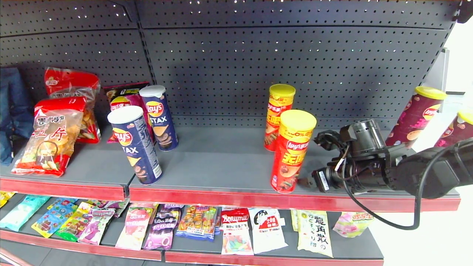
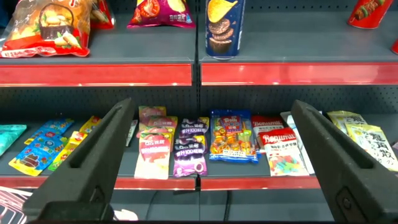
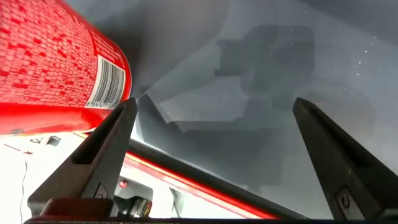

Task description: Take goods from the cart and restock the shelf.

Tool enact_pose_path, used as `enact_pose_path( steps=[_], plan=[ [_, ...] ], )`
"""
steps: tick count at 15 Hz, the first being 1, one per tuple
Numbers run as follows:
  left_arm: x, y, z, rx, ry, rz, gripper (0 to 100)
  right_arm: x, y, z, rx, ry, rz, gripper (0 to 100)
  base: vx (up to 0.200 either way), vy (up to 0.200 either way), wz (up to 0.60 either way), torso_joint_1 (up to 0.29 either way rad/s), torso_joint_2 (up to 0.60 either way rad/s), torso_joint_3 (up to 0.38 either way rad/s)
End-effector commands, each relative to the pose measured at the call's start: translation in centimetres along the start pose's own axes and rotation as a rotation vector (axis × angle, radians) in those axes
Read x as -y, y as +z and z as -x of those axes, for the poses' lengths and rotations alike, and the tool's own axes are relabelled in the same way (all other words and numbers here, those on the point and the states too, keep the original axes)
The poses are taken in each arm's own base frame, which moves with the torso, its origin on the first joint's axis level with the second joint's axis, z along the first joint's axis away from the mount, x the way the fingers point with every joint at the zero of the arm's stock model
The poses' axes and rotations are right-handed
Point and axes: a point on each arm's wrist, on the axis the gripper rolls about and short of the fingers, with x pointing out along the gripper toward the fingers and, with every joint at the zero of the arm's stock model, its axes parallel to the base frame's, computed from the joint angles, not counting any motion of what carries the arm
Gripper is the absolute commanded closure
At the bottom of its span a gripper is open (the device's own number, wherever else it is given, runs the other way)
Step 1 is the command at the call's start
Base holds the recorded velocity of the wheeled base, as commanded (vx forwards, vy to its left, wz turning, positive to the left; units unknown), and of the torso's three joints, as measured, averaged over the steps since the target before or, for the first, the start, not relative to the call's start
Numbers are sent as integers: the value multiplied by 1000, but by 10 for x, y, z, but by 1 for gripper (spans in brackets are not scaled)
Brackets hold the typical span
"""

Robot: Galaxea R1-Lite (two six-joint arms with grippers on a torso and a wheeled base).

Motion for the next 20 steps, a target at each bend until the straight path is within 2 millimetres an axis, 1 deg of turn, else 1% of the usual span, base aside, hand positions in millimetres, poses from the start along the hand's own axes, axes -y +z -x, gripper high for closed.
enact_pose_path(
  steps=[1, 2, 12, 14, 20],
  plan=[
    [0, 0, 0, -2, 0, 0, 0, -1, 2, -1, 6, 3, 3, 0, 0, 0, 0, 0, 0, 0],
    [0, 0, 0, 0, 0, 0, 0, -1, 4, -1, 15, 2, 2, 0, 0, 0, 0, 0, 0, 0],
    [0, 0, 0, 0, 0, 0, 0, -9, 5, -4, 11, 2, 19, 0, 0, 0, 0, 0, 0, 0],
    [0, 0, 0, 0, 0, 0, 0, -14, 4, -6, 6, 12, 29, 0, 0, 0, 0, 0, 0, 0],
    [0, 0, 0, 0, 0, 0, 0, -17, 7, -7, 15, 17, 35, 0, 0, 0, 0, 0, 0, 0]
  ],
)
